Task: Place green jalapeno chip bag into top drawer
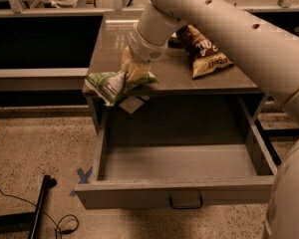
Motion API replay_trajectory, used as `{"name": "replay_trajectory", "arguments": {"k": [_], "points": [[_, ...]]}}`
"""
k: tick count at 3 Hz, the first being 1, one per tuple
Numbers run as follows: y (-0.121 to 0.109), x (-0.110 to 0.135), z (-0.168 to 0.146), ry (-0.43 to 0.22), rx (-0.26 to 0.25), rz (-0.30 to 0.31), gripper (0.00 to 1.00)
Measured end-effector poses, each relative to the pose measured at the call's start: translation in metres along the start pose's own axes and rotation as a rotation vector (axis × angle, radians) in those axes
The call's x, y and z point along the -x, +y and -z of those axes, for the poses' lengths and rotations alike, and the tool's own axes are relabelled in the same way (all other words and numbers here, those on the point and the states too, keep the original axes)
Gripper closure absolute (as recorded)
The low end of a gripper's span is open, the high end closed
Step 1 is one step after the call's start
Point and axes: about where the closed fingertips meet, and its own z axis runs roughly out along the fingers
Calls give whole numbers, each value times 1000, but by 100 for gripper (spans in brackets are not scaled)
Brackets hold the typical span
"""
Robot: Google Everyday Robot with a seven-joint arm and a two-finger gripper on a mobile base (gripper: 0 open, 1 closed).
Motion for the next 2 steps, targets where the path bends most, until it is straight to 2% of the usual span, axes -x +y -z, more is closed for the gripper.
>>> {"name": "replay_trajectory", "arguments": {"k": [1, 2], "points": [[22, -6, 38, 17, -30, -25, 100], [72, -14, 83, 32, -60, -136, 100]]}}
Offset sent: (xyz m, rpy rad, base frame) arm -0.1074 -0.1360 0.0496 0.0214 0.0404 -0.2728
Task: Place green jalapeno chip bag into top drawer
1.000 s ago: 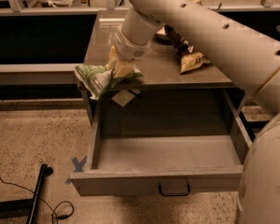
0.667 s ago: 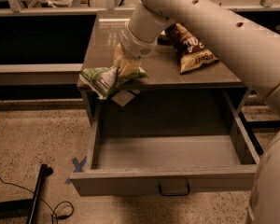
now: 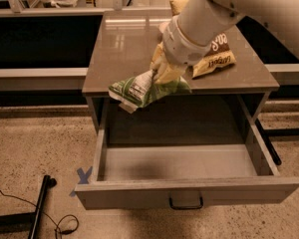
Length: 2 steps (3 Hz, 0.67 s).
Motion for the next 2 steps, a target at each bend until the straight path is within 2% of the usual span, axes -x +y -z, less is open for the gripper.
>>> {"name": "replay_trajectory", "arguments": {"k": [1, 2], "points": [[53, -27, 18, 15, -2, -128, 100], [104, -62, -3, -16, -6, -239, 100]]}}
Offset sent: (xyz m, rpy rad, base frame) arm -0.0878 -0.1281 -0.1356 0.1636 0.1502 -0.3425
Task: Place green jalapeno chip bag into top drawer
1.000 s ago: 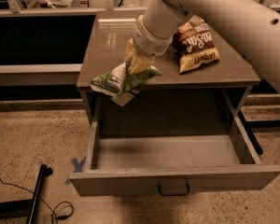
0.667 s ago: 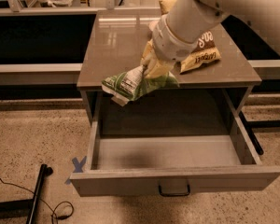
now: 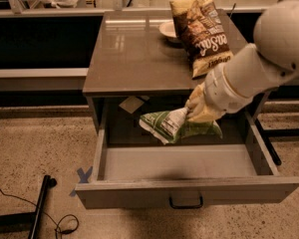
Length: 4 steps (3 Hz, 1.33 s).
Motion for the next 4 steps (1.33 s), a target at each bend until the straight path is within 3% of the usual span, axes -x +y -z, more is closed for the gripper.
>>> {"name": "replay_trajectory", "arguments": {"k": [1, 2, 3, 4], "points": [[5, -40, -34, -24, -16, -85, 81], [-16, -73, -71, -52, -56, -118, 58], [-40, -95, -100, -73, -96, -115, 35], [-39, -94, -102, -75, -88, -117, 4]]}}
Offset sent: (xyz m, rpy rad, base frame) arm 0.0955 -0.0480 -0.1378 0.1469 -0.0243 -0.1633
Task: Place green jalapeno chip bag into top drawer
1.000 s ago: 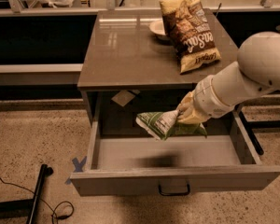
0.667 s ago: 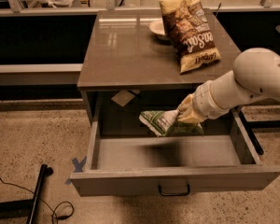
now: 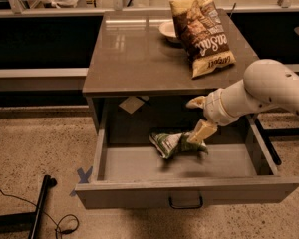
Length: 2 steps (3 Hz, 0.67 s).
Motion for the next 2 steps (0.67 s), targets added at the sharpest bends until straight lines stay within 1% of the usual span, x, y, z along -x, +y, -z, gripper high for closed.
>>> {"name": "replay_trajectory", "arguments": {"k": [1, 2], "points": [[1, 1, 1, 1, 3, 0, 0], [12, 17, 40, 0, -12, 8, 0]]}}
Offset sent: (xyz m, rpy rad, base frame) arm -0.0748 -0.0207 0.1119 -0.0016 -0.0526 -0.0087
